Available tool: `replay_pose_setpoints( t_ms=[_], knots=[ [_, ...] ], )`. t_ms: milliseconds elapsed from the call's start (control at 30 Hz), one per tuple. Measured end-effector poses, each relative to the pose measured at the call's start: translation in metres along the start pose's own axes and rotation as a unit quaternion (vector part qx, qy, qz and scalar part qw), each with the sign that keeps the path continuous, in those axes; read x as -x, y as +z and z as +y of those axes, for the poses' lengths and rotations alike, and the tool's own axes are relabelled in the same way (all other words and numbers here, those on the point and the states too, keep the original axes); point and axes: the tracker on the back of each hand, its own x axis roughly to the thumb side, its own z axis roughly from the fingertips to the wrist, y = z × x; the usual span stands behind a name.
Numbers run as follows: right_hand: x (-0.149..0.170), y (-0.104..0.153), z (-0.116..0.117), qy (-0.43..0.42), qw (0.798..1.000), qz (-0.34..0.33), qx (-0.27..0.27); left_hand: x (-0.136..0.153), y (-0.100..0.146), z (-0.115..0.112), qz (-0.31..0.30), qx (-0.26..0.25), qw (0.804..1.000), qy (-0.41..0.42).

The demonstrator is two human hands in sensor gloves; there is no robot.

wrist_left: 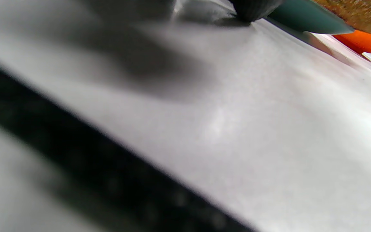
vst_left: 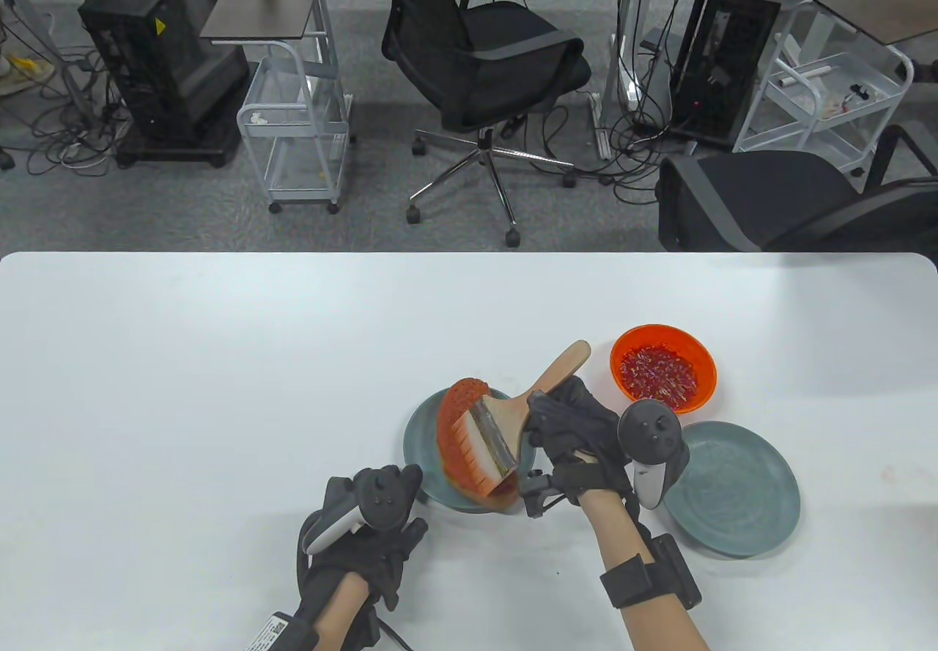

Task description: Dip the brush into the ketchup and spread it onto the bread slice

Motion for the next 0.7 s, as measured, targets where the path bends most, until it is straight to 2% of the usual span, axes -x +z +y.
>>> replay_pose_setpoints(
  t_ms=[133, 200, 433, 533, 700],
  knots=[
    [-0.003, -0.003, -0.018, 0.086, 0.994, -0.036, 0.051, 0.0, 0.0, 0.0, 0.0, 0.0, 1.0, -0.001],
    [-0.008, -0.004, -0.028, 0.081, 0.993, -0.047, 0.077, 0.0, 0.0, 0.0, 0.0, 0.0, 1.0, -0.001],
    [-0.026, 0.001, -0.038, 0.047, 0.991, -0.079, 0.094, 0.0, 0.0, 0.0, -0.001, 0.001, 1.0, -0.001],
    [-0.034, 0.007, -0.046, 0.057, 0.987, -0.112, 0.103, 0.0, 0.0, 0.0, -0.001, 0.001, 1.0, -0.002],
    [-0.045, 0.029, -0.073, 0.105, 0.97, -0.17, 0.139, 0.0, 0.0, 0.0, 0.0, 0.001, 1.0, -0.004]
  ],
)
